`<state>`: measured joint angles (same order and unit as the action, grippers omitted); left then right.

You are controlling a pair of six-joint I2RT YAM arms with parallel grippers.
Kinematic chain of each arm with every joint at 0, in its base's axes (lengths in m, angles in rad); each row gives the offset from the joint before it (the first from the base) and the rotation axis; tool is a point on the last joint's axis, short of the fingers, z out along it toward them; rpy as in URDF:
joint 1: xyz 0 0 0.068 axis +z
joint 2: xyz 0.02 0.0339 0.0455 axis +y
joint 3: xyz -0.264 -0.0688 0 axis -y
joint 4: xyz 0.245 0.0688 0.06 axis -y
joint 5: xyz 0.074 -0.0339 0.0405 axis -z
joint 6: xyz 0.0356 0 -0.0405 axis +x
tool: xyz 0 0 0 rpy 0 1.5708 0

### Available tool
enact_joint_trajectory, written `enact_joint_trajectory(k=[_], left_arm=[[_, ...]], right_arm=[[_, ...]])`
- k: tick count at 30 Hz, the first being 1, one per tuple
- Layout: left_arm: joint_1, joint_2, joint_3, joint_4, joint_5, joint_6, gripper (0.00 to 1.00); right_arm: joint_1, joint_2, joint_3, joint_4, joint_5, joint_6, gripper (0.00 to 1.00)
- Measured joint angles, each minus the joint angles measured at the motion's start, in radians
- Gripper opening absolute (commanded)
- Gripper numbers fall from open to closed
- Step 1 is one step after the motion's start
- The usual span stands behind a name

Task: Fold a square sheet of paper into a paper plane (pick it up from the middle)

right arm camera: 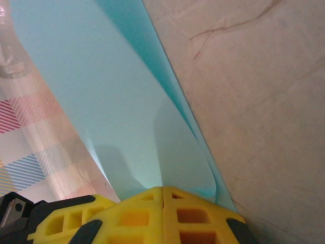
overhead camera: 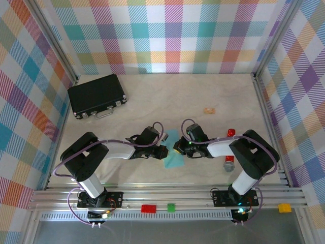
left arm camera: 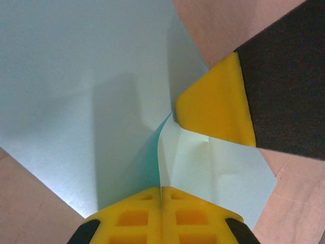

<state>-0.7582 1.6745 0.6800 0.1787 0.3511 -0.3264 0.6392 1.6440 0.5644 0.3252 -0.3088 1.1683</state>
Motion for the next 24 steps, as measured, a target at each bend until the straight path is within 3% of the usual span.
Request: enact_joint_trajectory(k=[13,18,24], left_arm=[[0.000,0.005,0.006,-0.004,0.000,0.010,0.05],[0.000,0.005,0.006,-0.004,0.001,0.010,0.05],[0.000,0.006,0.013,-0.017,0.001,0.010,0.05]], right_arm=[[-0.108,-0.056,0.013,-0.087,-0.033,-0.073,0.06],[-0.063,-0.078,0.041,-0.079,-0.079,-0.085,0.05],[0.002,0.007,0.076,-0.069,-0.100,-0.084,0.03]])
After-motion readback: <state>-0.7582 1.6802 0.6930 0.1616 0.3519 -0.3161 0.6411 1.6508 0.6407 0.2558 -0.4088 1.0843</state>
